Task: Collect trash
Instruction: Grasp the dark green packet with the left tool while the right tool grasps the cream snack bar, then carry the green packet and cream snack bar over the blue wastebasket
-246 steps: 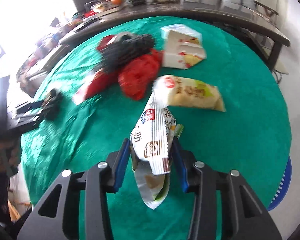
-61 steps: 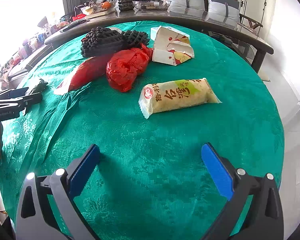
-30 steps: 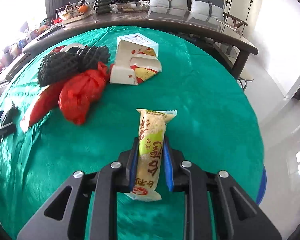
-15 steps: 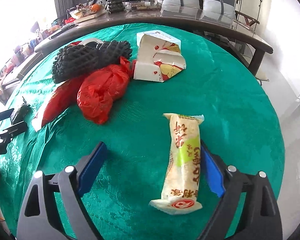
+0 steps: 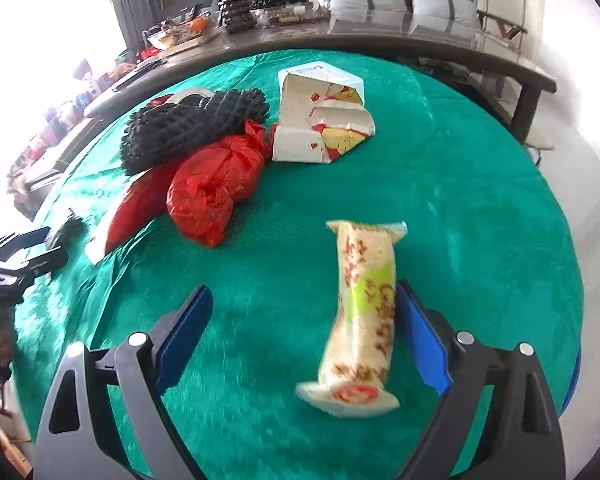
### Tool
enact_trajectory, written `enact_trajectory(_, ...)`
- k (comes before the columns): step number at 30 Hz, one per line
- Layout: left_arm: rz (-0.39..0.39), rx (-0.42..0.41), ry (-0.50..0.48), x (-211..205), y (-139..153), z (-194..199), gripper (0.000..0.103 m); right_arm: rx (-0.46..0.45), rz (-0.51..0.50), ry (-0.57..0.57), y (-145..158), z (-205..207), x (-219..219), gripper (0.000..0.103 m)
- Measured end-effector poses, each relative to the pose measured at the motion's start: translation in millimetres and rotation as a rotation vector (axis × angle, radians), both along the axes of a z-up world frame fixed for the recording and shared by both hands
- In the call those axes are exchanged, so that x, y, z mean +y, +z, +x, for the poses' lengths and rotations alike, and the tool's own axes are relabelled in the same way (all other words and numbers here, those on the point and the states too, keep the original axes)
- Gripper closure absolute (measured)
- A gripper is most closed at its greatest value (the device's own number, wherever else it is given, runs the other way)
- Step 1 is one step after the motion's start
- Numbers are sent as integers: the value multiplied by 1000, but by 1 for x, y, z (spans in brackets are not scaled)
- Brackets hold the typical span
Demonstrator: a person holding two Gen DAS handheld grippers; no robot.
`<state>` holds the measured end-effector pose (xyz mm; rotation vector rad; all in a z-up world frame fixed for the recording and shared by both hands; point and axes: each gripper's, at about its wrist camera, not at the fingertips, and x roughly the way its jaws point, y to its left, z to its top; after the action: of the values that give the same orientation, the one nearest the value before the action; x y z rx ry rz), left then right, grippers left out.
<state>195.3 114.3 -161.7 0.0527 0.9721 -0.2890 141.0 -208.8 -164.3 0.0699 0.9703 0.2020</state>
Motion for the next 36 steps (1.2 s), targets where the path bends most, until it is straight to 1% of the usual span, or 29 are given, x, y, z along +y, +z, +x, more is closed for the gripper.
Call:
enact_trajectory(3, 4, 19, -43, 0, 2, -2, 5, 69, -12, 42, 8, -6, -13, 16)
enact_trajectory(4, 18, 24, -54, -2, 2, -2, 6, 93, -20, 51, 11, -5, -16, 16)
enact_trajectory(5, 39, 27, -64, -6, 1, -1, 7, 117, -20, 60, 15, -4, -18, 20)
enact_trajectory(6, 57, 29, -70, -10, 1, 0, 12, 138, -18, 66, 17, -2, -19, 25)
enact_trajectory(7, 72, 33, -74, -13, 0, 0, 17, 162, -18, 74, 19, 1, -17, 27)
enact_trajectory(8, 85, 40, -76, -16, -1, 2, 20, 187, -23, 86, 21, 5, -14, 29)
enact_trajectory(11, 99, 50, -72, -21, -1, 5, 25, 223, -73, 96, 21, 15, -6, 31)
enact_trajectory(13, 101, 52, -70, -22, 0, 8, 35, 232, -120, 69, 19, 24, -5, 33)
enact_trajectory(14, 100, 53, -71, -23, 1, 9, 39, 238, -119, 54, 17, 27, -6, 40)
enact_trajectory(16, 105, 49, -75, -25, 3, 9, 59, 252, -99, 45, 15, 32, -10, 54)
enact_trajectory(17, 104, 48, -76, -25, 4, 10, 63, 255, -88, 43, 14, 32, -12, 70)
enact_trajectory(18, 103, 48, -73, -24, 4, 10, 64, 251, -75, 36, 15, 31, -15, 83)
enact_trajectory(21, 92, 39, -60, -22, 6, 8, 66, 220, -56, 29, 22, 24, -22, 87)
enact_trajectory(25, 28, 20, -45, -18, 16, -4, 67, 185, -13, 28, 36, 13, -32, 87)
enact_trajectory(28, -8, 3, -58, -22, 28, -13, 67, 170, 16, 34, 43, 6, -39, 87)
enact_trajectory(32, -56, -9, -97, -41, 45, -23, 67, 160, 45, 31, 47, -6, -53, 87)
enact_trajectory(36, -89, -18, -160, -77, 61, -32, 67, 146, 78, 8, 52, -18, -78, 87)
